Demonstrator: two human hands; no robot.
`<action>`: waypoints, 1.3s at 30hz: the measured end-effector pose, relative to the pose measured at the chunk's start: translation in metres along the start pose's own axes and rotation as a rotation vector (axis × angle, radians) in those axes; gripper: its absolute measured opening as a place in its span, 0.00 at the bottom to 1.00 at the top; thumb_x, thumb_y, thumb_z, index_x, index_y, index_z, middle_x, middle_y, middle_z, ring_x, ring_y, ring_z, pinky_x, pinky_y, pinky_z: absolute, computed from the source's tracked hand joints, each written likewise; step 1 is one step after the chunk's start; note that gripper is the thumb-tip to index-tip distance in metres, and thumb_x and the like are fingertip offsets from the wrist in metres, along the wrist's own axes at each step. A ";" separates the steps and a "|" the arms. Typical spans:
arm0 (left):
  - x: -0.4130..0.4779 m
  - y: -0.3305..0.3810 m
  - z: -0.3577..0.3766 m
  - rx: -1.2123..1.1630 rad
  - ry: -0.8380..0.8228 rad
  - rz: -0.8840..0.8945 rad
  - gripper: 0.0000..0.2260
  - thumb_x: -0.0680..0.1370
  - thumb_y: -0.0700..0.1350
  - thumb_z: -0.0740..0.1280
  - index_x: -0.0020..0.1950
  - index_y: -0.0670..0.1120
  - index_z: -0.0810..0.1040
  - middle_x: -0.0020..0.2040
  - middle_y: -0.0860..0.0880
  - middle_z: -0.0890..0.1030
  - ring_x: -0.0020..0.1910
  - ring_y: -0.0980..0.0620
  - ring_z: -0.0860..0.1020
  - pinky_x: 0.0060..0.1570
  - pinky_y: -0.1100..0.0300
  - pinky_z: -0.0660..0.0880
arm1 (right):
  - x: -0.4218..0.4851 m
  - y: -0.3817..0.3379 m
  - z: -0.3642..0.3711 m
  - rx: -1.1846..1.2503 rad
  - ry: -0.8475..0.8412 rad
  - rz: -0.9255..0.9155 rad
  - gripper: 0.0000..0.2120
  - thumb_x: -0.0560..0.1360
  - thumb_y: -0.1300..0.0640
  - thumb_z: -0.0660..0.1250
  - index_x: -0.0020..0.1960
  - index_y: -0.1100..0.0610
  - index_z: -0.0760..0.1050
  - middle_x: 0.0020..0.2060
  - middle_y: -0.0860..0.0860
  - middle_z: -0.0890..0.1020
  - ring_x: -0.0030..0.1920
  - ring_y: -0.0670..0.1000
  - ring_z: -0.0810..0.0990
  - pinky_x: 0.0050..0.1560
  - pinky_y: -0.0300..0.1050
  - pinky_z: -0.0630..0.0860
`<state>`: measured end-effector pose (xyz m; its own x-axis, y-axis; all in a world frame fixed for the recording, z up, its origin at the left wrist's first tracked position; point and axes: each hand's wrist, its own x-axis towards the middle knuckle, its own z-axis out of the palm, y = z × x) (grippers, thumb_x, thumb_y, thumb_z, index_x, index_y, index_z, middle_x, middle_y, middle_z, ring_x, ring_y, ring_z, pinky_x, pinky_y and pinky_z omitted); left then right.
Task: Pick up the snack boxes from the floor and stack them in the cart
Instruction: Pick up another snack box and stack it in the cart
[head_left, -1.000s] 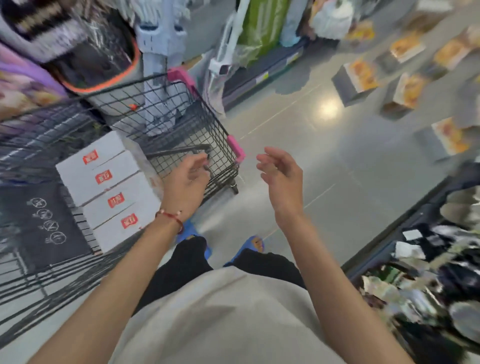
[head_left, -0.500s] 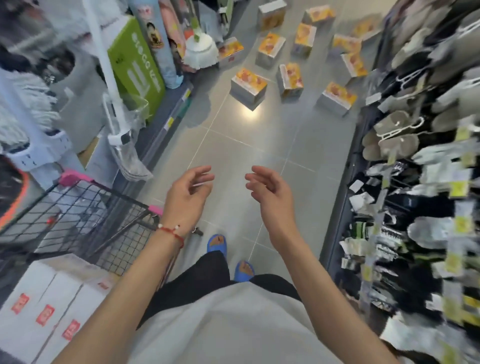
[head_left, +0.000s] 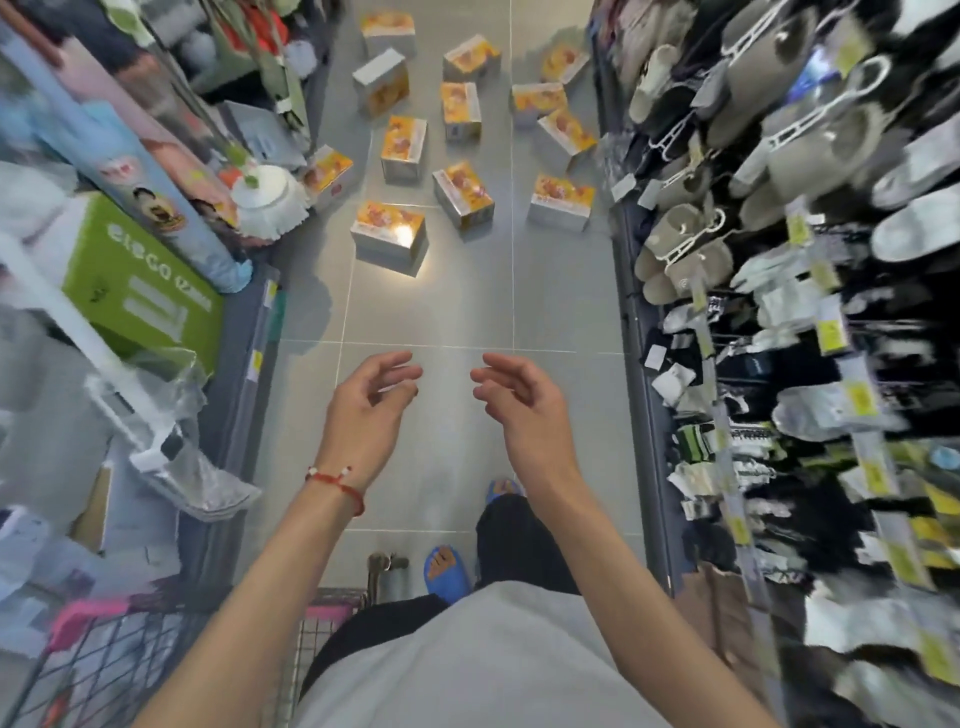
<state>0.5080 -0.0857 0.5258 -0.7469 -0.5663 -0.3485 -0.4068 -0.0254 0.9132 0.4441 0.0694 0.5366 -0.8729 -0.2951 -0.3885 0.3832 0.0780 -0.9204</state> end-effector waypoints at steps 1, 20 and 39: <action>0.013 0.003 0.002 0.000 -0.010 -0.007 0.13 0.80 0.37 0.67 0.62 0.49 0.79 0.55 0.53 0.84 0.57 0.51 0.81 0.55 0.58 0.75 | 0.012 -0.003 0.003 0.011 0.014 0.009 0.14 0.80 0.67 0.66 0.58 0.52 0.80 0.50 0.48 0.87 0.53 0.46 0.84 0.54 0.39 0.77; 0.317 0.119 0.031 -0.036 0.068 -0.118 0.13 0.80 0.37 0.65 0.61 0.53 0.79 0.55 0.54 0.84 0.59 0.52 0.81 0.60 0.56 0.75 | 0.336 -0.130 0.076 -0.037 -0.071 0.102 0.13 0.81 0.64 0.66 0.60 0.51 0.80 0.52 0.47 0.87 0.56 0.49 0.84 0.61 0.44 0.80; 0.660 0.185 -0.058 0.035 -0.021 -0.254 0.14 0.79 0.34 0.65 0.62 0.47 0.78 0.55 0.50 0.84 0.59 0.50 0.80 0.63 0.53 0.74 | 0.616 -0.210 0.238 -0.003 0.048 0.286 0.12 0.82 0.64 0.66 0.61 0.51 0.79 0.58 0.52 0.85 0.60 0.52 0.83 0.55 0.40 0.79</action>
<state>-0.0295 -0.5117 0.4774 -0.6294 -0.5280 -0.5701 -0.6002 -0.1357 0.7883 -0.1019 -0.3554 0.5017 -0.7427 -0.2149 -0.6343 0.6153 0.1547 -0.7729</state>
